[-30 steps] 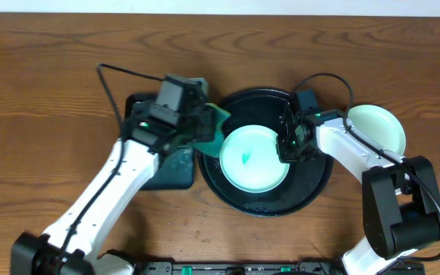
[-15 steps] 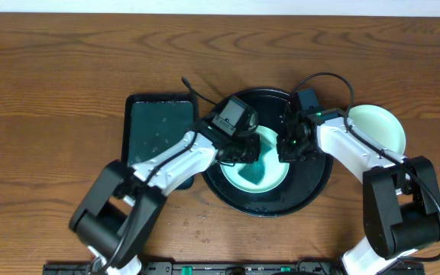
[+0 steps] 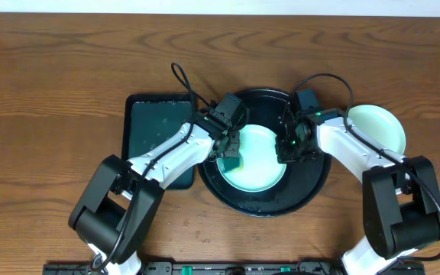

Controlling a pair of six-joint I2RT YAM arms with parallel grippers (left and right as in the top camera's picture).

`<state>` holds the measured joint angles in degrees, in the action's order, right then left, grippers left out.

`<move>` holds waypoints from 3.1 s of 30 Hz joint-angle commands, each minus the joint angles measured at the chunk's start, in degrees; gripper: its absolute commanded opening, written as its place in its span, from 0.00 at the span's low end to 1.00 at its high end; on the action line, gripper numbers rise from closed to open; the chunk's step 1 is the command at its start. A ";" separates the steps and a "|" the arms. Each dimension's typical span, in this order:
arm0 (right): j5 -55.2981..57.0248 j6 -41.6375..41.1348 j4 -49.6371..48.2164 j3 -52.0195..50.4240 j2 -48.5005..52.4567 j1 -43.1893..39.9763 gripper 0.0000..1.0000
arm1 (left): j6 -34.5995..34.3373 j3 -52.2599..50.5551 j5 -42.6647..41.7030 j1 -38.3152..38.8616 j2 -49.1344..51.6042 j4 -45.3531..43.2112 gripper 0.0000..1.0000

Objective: Clean dirty plates on tray and stack at the side
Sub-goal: 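Scrub the last pale green plate with the sponge while right gripper holds rim, then return the sponge with the left gripper to the black tray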

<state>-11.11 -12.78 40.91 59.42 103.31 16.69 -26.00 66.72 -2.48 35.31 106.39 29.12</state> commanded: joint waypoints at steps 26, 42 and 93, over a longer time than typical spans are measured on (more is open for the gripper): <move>-0.33 0.66 0.24 -1.09 2.12 0.55 0.01 | -1.18 -1.97 -41.79 7.39 11.47 -15.52 0.07; -0.33 0.66 0.20 -1.09 2.12 0.55 0.01 | -7.02 -1.97 8.13 2.95 1.46 5.25 0.07; 3.56 -3.04 5.07 0.94 0.42 0.57 0.01 | 3.06 0.74 2.45 -25.27 -19.43 19.71 0.56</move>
<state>-13.91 -15.90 43.66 60.18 103.88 17.23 -23.53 65.60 1.45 10.28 92.49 47.75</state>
